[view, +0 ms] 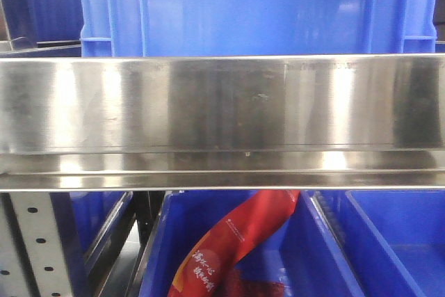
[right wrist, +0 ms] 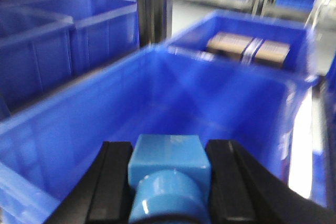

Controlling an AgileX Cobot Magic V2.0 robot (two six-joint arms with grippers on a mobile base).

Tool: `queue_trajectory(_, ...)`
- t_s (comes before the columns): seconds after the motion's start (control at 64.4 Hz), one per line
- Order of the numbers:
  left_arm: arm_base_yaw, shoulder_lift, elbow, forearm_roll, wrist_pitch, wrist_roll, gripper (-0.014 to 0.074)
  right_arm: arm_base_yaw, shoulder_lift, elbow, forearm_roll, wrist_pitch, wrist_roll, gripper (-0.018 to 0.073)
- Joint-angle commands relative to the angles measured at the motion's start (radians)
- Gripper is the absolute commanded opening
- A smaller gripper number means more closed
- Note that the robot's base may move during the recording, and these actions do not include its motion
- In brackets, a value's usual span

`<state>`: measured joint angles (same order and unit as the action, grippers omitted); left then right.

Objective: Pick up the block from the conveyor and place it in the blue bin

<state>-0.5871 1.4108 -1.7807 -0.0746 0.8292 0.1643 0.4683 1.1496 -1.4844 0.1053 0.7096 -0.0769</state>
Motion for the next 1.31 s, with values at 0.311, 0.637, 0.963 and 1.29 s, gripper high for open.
queue_trajectory(0.311, -0.003, 0.223, -0.044, 0.0, 0.001, 0.001, -0.0088, 0.004, 0.202, -0.015, -0.003, -0.02, -0.007, -0.0139)
queue_trajectory(0.637, -0.003, 0.233, -0.044, 0.0, 0.007, 0.001, 0.0465, 0.004, 0.224, -0.015, -0.003, -0.022, -0.007, 0.0382)
queue_trajectory(0.963, -0.003, 0.188, -0.049, 0.0, 0.05, 0.001, 0.0538, 0.004, 0.176, -0.015, -0.003, 0.023, -0.007, 0.0331)
queue_trajectory(1.29, -0.003, 0.025, -0.046, -0.002, 0.204, -0.023, -0.0111, 0.004, -0.027, 0.069, -0.003, 0.023, -0.007, -0.0158)
